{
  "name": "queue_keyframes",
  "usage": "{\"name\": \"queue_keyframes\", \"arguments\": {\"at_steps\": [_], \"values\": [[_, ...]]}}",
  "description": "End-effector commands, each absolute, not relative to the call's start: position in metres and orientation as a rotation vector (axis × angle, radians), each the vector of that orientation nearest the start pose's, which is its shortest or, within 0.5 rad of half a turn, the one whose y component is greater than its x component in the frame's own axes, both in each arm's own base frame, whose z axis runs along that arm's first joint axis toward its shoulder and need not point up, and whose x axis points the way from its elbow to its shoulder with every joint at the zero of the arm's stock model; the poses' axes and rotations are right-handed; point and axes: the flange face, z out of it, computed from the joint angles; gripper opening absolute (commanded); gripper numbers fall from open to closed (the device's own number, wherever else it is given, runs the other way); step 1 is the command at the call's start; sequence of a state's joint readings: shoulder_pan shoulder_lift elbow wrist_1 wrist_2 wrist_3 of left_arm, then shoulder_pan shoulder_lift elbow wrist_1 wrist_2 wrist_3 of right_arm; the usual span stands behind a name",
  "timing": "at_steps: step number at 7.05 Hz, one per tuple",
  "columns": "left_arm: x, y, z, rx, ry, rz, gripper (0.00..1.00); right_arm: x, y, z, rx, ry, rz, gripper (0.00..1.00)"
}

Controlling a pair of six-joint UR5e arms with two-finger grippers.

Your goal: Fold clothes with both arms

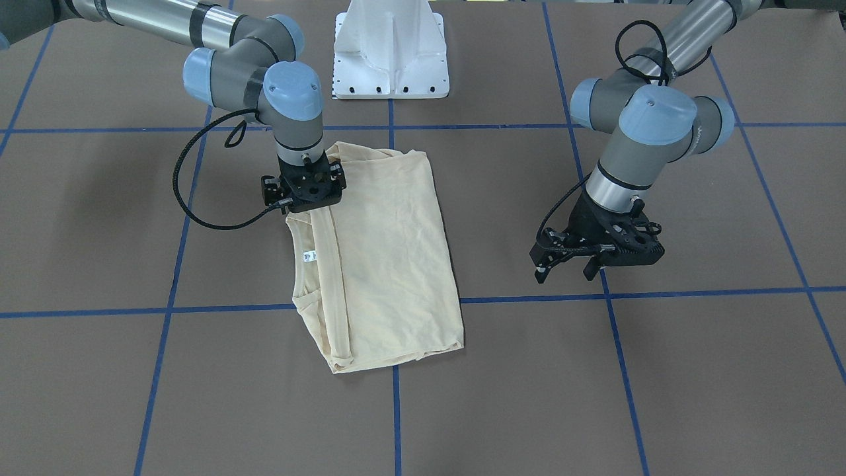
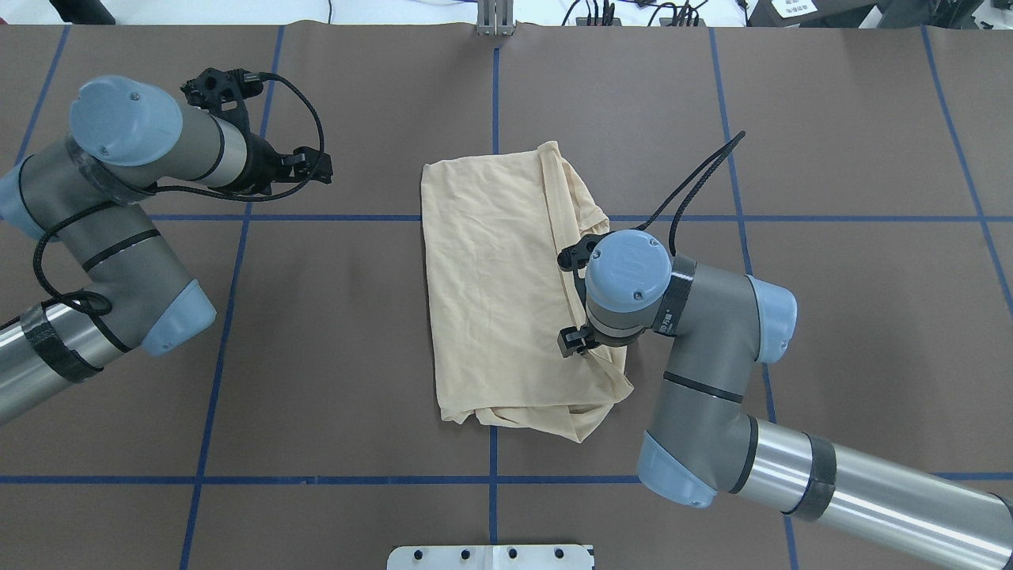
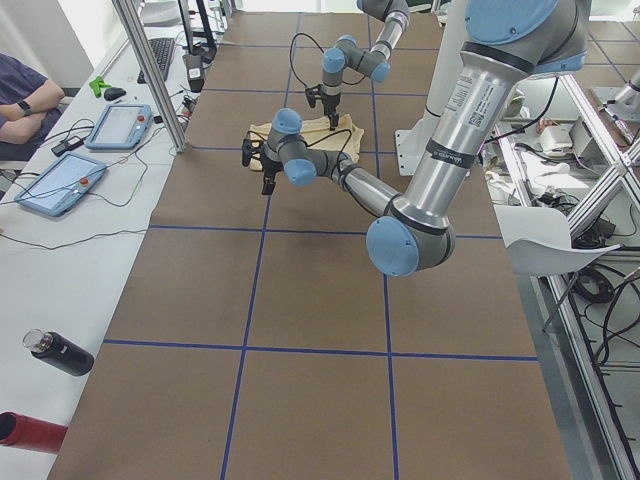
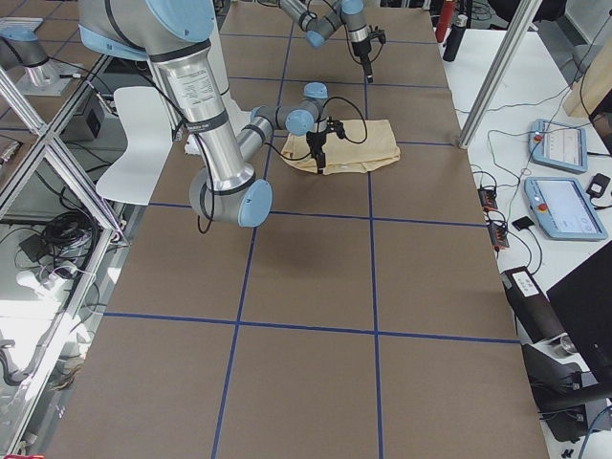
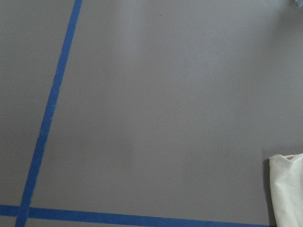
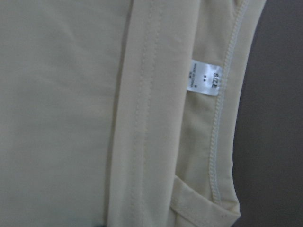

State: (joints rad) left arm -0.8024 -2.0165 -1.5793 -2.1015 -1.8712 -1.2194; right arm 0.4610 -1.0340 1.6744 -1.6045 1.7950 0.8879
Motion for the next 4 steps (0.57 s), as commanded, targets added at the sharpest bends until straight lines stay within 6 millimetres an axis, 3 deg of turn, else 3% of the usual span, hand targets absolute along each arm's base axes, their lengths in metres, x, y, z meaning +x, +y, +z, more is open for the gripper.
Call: {"name": "queue_keyframes", "arguments": {"at_steps": [1, 2, 4], "values": [[0.393, -0.553, 0.343, 0.300, 0.972, -0.262, 1.00, -0.541, -0.406, 0.321, 0.143, -0.609, -0.281, 1.00], [0.393, -0.553, 0.343, 0.299, 0.973, -0.264, 1.00, -0.528, -0.421, 0.324, 0.157, -0.599, -0.282, 1.00], [0.394, -0.553, 0.340, 0.300, 0.977, -0.263, 1.00, -0.505, -0.431, 0.348, 0.154, -0.563, -0.308, 1.00]]}}
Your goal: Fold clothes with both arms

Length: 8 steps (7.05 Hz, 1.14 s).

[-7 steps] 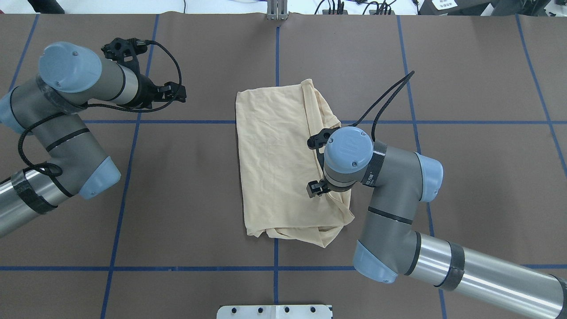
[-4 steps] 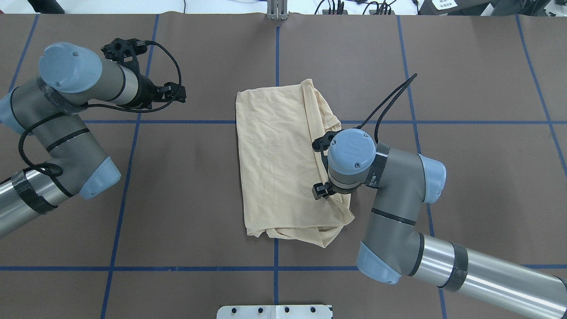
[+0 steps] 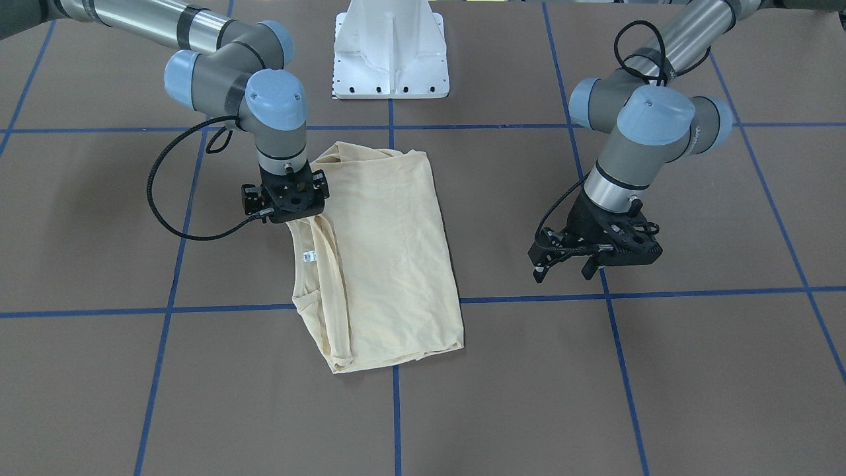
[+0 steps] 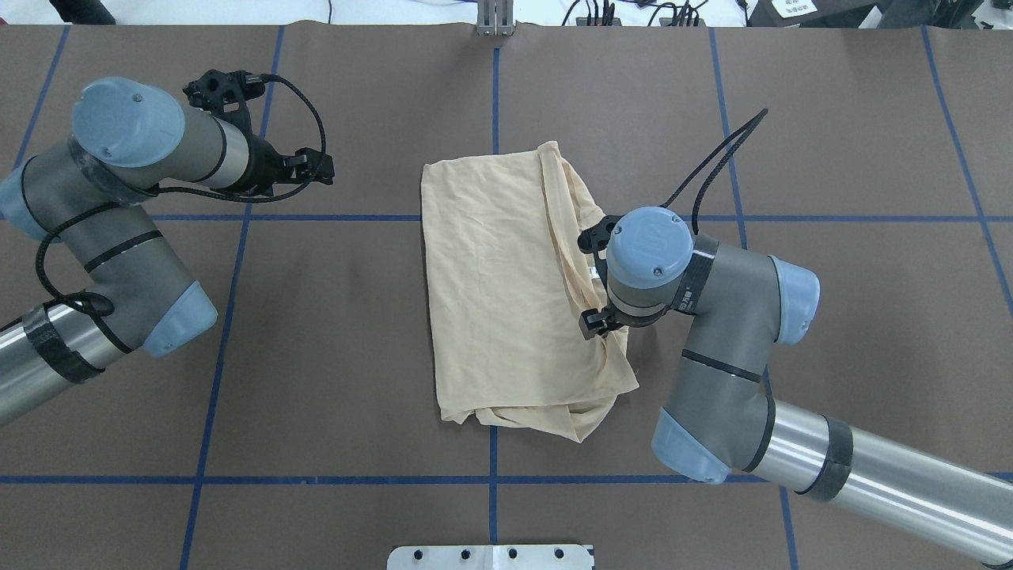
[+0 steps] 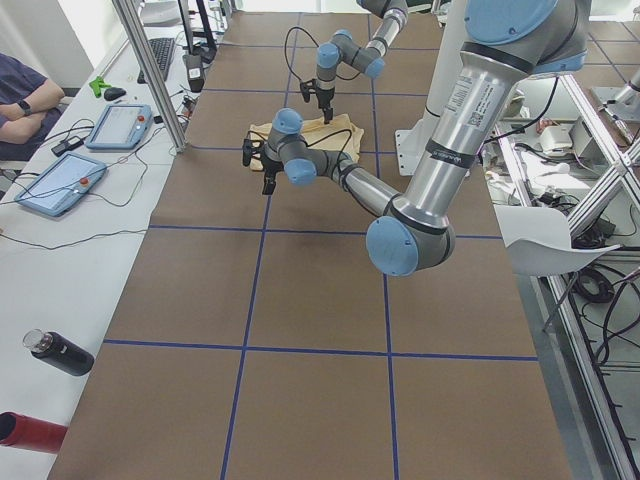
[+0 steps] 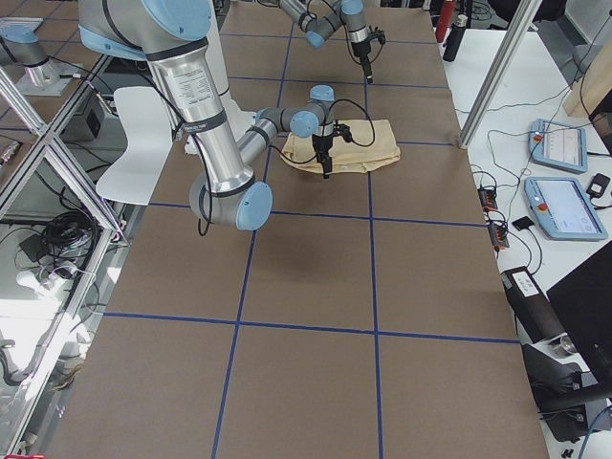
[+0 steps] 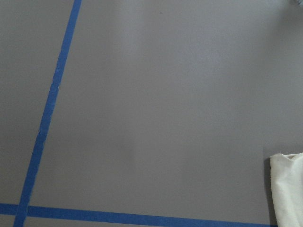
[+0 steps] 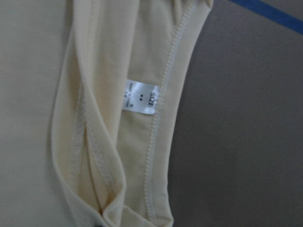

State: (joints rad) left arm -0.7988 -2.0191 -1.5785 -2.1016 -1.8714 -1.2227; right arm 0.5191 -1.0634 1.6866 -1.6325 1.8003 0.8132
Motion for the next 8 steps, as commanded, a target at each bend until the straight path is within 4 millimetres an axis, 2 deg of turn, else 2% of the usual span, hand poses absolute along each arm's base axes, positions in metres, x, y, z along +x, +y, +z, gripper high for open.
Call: {"name": "queue_keyframes", "arguments": {"at_steps": [1, 2, 3, 5, 6, 7, 8], "values": [[0.395, -0.552, 0.340, 0.299, 0.977, -0.263, 1.00, -0.490, -0.436, 0.359, 0.159, -0.550, -0.322, 1.00], [0.398, -0.551, 0.338, 0.298, 0.980, -0.259, 1.00, -0.473, -0.438, 0.367, 0.167, -0.542, -0.332, 1.00], [0.398, -0.551, 0.338, 0.298, 0.980, -0.258, 1.00, -0.462, -0.442, 0.352, 0.189, -0.565, -0.326, 1.00], [0.399, -0.552, 0.341, 0.296, 0.977, -0.259, 1.00, -0.470, -0.457, 0.304, 0.247, -0.626, -0.323, 1.00], [0.399, -0.552, 0.341, 0.298, 0.977, -0.256, 1.00, -0.484, -0.467, 0.289, 0.274, -0.651, -0.320, 1.00], [0.399, -0.551, 0.342, 0.299, 0.976, -0.253, 1.00, -0.500, -0.477, 0.290, 0.316, -0.698, -0.318, 0.98], [0.399, -0.551, 0.343, 0.299, 0.974, -0.252, 1.00, -0.503, -0.486, 0.294, 0.357, -0.737, -0.313, 0.88]]}}
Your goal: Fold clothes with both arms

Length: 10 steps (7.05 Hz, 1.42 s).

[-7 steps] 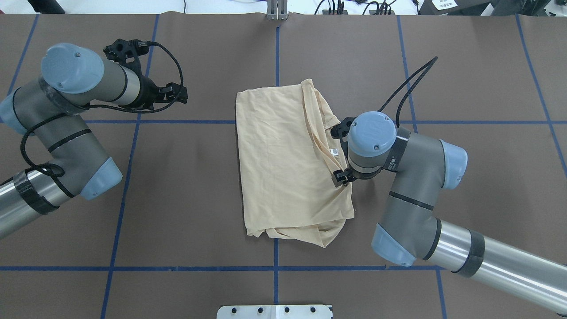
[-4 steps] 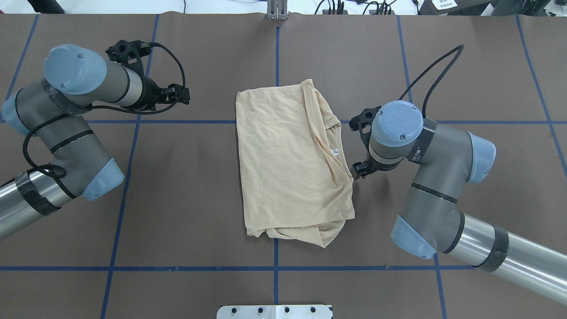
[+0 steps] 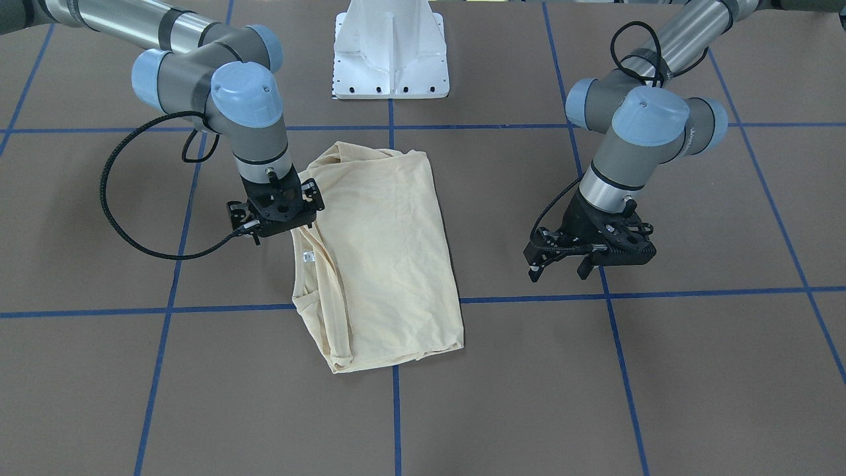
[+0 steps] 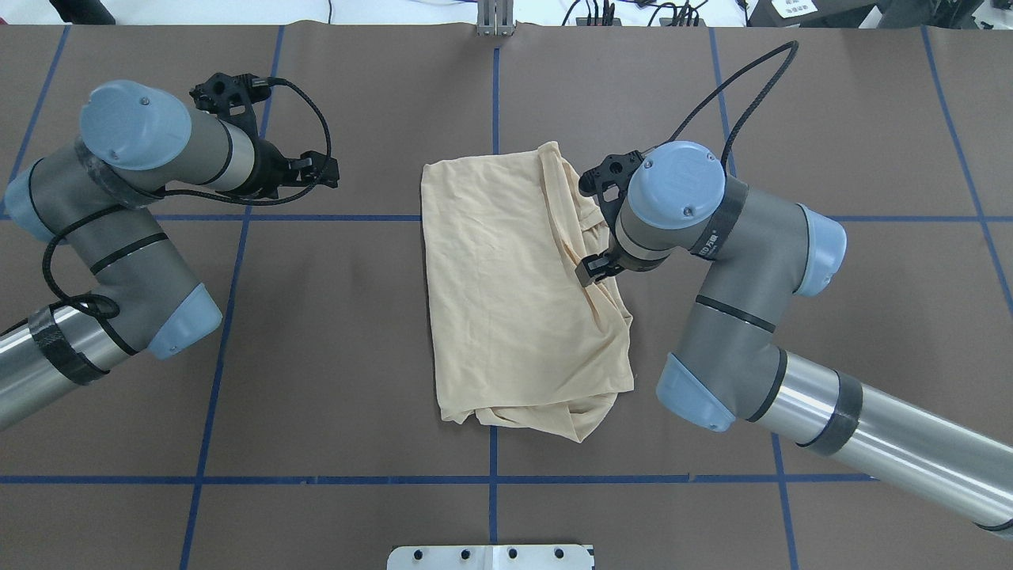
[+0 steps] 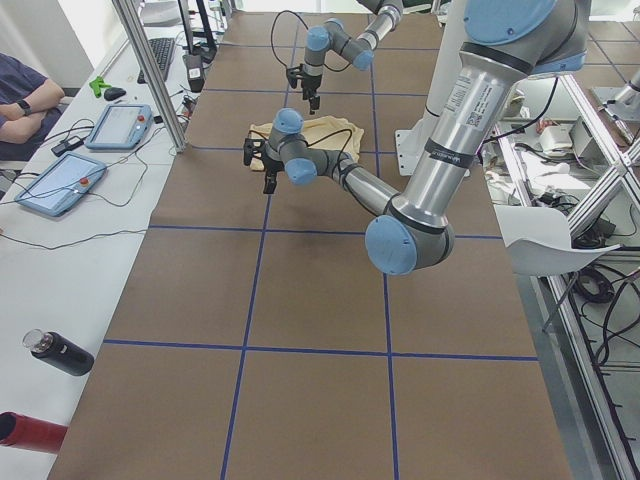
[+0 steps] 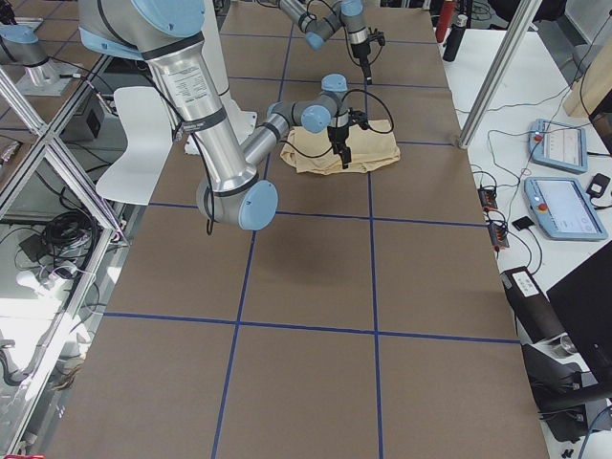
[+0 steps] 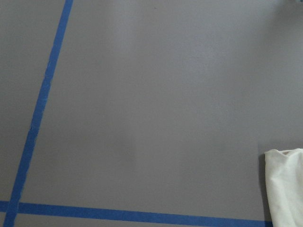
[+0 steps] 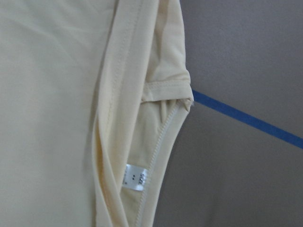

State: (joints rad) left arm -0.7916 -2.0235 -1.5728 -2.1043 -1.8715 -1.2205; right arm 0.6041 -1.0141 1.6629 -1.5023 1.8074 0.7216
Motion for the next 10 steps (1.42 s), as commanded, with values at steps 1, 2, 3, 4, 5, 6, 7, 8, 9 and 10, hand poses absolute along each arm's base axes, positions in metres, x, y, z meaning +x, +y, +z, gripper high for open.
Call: {"name": "queue_keyframes", "arguments": {"at_steps": [1, 2, 3, 4, 5, 6, 7, 8, 9, 10], "values": [[0.399, -0.551, 0.343, 0.299, 0.974, -0.252, 1.00, -0.509, -0.490, 0.297, 0.365, -0.746, -0.314, 0.77], [0.399, -0.551, 0.345, 0.297, 0.972, -0.253, 1.00, -0.515, -0.495, 0.293, 0.370, -0.754, -0.314, 0.69], [0.400, -0.552, 0.350, 0.293, 0.965, -0.253, 1.00, -0.516, -0.495, 0.291, 0.370, -0.757, -0.313, 0.67], [0.400, -0.553, 0.351, 0.292, 0.964, -0.253, 1.00, -0.518, -0.495, 0.292, 0.363, -0.761, -0.317, 0.66], [0.401, -0.553, 0.353, 0.290, 0.960, -0.254, 1.00, -0.522, -0.493, 0.294, 0.350, -0.766, -0.325, 0.66], [0.401, -0.554, 0.355, 0.289, 0.959, -0.255, 1.00, -0.525, -0.493, 0.295, 0.342, -0.767, -0.328, 0.65], [0.401, -0.554, 0.355, 0.289, 0.959, -0.255, 1.00, -0.536, -0.498, 0.291, 0.319, -0.776, -0.337, 0.65], [0.401, -0.554, 0.355, 0.289, 0.959, -0.255, 1.00, -0.542, -0.498, 0.294, 0.319, -0.781, -0.342, 0.58], [0.401, -0.554, 0.356, 0.288, 0.958, -0.255, 1.00, -0.543, -0.497, 0.295, 0.317, -0.782, -0.344, 0.52], [0.402, -0.553, 0.355, 0.288, 0.959, -0.253, 1.00, -0.543, -0.497, 0.295, 0.316, -0.783, -0.345, 0.38]]}}
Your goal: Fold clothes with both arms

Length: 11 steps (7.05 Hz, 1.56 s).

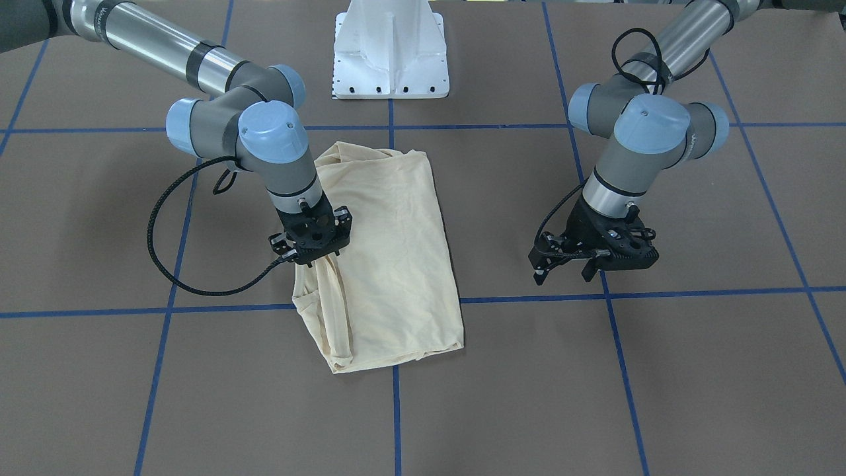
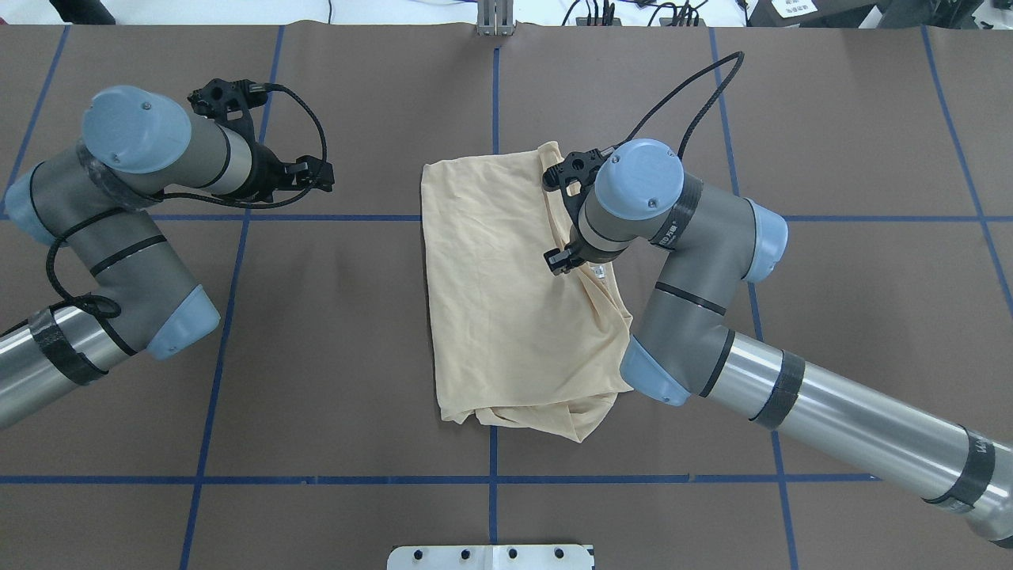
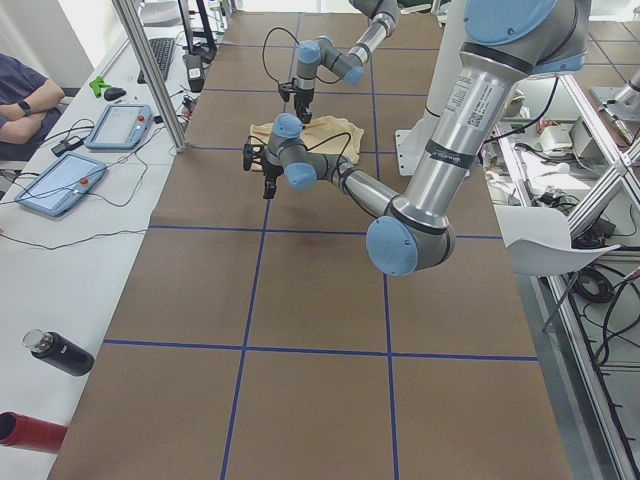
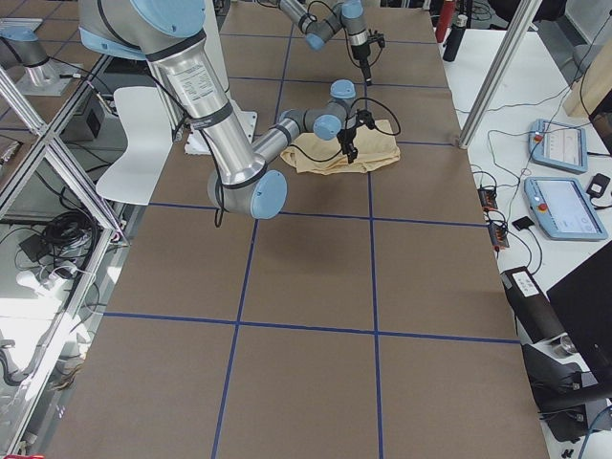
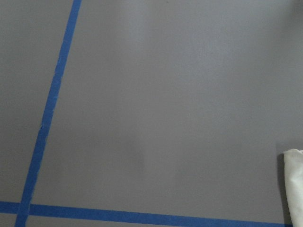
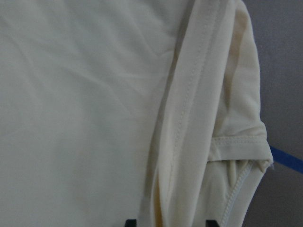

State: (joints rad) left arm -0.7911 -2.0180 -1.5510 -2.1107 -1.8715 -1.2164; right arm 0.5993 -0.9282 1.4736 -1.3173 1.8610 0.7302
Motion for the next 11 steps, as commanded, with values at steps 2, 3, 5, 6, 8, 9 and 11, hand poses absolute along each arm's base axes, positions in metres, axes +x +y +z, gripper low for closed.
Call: {"name": "queue_keyframes", "arguments": {"at_steps": [2, 3, 5, 6, 8, 9, 11], "values": [[0.401, -0.554, 0.354, 0.289, 0.959, -0.255, 1.00, -0.541, -0.496, 0.294, 0.316, -0.787, -0.348, 0.00], [0.403, -0.554, 0.354, 0.288, 0.959, -0.253, 1.00, -0.541, -0.496, 0.293, 0.318, -0.790, -0.351, 0.00], [0.406, -0.557, 0.362, 0.300, 0.976, -0.249, 1.00, -0.539, -0.495, 0.296, 0.314, -0.793, -0.357, 0.00], [0.406, -0.557, 0.362, 0.300, 0.976, -0.249, 1.00, -0.536, -0.496, 0.296, 0.317, -0.793, -0.353, 0.00], [0.406, -0.558, 0.361, 0.301, 0.978, -0.248, 1.00, -0.529, -0.497, 0.315, 0.302, -0.774, -0.345, 0.00], [0.406, -0.558, 0.361, 0.301, 0.978, -0.248, 1.00, -0.523, -0.497, 0.324, 0.297, -0.766, -0.340, 0.00], [0.407, -0.557, 0.361, 0.300, 0.978, -0.248, 1.00, -0.510, -0.505, 0.325, 0.286, -0.777, -0.329, 0.00]]}}
